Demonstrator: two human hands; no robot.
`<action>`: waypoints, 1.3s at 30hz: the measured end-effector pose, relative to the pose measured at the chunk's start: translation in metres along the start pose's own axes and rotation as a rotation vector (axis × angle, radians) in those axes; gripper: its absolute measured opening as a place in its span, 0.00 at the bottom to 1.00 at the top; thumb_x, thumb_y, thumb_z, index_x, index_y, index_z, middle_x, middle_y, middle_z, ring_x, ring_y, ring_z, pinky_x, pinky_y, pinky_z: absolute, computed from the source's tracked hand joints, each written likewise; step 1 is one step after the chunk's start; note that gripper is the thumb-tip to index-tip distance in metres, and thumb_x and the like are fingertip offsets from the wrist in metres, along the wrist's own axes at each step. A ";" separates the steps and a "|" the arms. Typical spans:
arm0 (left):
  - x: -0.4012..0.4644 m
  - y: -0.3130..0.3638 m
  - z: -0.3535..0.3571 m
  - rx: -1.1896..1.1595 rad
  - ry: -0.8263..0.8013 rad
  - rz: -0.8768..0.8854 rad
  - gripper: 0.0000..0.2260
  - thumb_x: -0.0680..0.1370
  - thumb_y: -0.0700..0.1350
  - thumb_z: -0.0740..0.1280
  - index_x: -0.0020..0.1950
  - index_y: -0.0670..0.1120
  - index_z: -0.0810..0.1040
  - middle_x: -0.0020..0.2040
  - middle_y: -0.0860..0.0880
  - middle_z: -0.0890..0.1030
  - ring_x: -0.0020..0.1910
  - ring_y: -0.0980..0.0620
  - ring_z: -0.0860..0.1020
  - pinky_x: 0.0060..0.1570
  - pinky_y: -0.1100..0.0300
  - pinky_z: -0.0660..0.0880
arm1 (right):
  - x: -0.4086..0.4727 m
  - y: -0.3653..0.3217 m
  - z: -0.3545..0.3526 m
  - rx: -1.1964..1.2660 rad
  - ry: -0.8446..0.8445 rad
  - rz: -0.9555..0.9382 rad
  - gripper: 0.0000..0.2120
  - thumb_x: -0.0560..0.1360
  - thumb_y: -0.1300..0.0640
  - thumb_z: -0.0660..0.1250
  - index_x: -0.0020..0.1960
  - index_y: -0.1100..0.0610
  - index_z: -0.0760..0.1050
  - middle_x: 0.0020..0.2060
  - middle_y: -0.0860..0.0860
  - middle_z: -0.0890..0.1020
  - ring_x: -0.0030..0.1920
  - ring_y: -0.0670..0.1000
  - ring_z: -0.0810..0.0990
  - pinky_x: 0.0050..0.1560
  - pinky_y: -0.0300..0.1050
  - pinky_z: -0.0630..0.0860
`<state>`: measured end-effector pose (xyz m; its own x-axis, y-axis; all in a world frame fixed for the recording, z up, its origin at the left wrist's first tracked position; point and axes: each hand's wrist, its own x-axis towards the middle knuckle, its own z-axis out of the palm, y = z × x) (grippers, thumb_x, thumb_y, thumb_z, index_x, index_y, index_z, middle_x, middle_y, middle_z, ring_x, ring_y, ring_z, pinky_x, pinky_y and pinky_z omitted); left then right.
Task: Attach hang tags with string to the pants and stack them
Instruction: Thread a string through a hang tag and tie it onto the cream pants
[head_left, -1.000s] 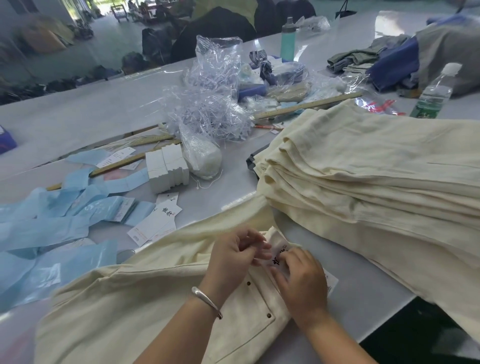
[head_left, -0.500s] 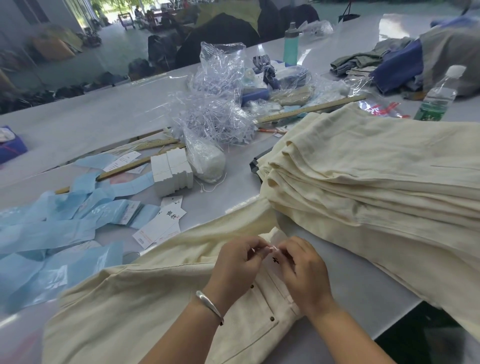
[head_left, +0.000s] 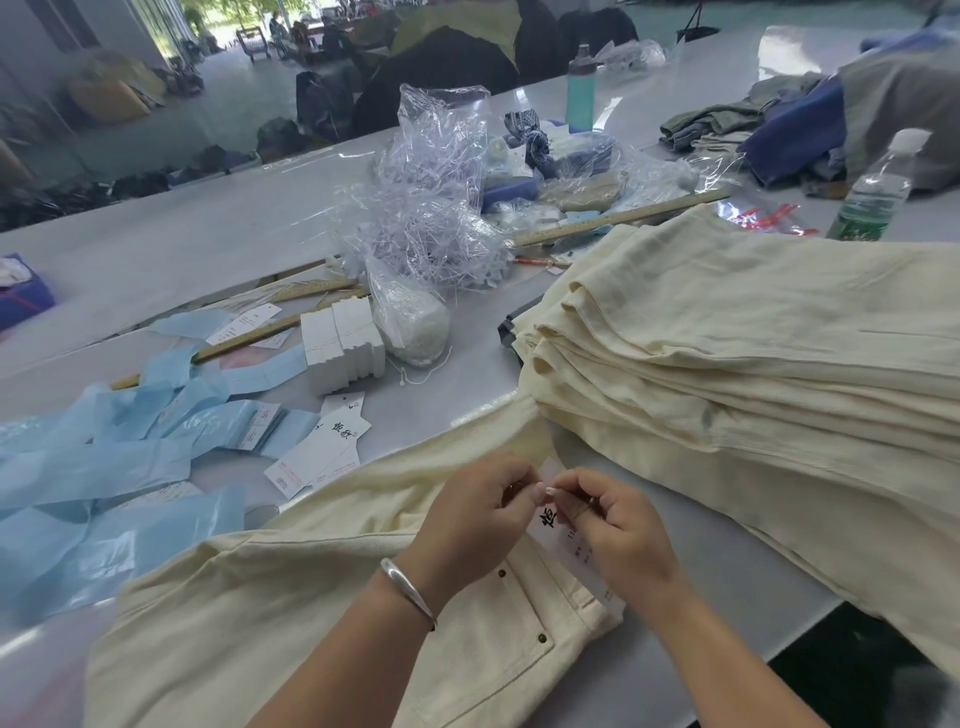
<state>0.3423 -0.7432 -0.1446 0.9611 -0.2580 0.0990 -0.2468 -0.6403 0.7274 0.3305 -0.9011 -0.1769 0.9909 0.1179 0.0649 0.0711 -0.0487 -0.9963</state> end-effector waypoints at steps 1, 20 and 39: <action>0.000 0.000 0.000 0.002 -0.005 -0.001 0.06 0.76 0.46 0.67 0.39 0.47 0.78 0.37 0.52 0.76 0.35 0.57 0.70 0.40 0.56 0.70 | 0.000 -0.001 0.000 0.025 -0.005 0.014 0.09 0.77 0.67 0.64 0.42 0.59 0.81 0.31 0.49 0.78 0.32 0.50 0.72 0.33 0.41 0.69; 0.000 0.000 -0.003 -0.031 -0.036 -0.013 0.12 0.76 0.48 0.65 0.33 0.58 0.70 0.34 0.56 0.72 0.34 0.59 0.69 0.37 0.63 0.67 | 0.009 -0.011 -0.007 0.079 -0.203 0.095 0.07 0.78 0.67 0.62 0.46 0.69 0.77 0.33 0.54 0.75 0.35 0.50 0.69 0.37 0.36 0.68; 0.013 -0.004 -0.004 -0.054 -0.110 -0.047 0.13 0.75 0.42 0.67 0.34 0.55 0.71 0.33 0.56 0.71 0.34 0.60 0.68 0.37 0.64 0.66 | 0.014 0.005 -0.005 0.258 -0.233 0.144 0.07 0.78 0.67 0.61 0.45 0.71 0.74 0.34 0.58 0.71 0.35 0.52 0.67 0.37 0.36 0.67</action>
<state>0.3557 -0.7415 -0.1434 0.9512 -0.3083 -0.0091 -0.1918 -0.6144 0.7653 0.3458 -0.9050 -0.1807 0.9340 0.3519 -0.0623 -0.1282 0.1672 -0.9776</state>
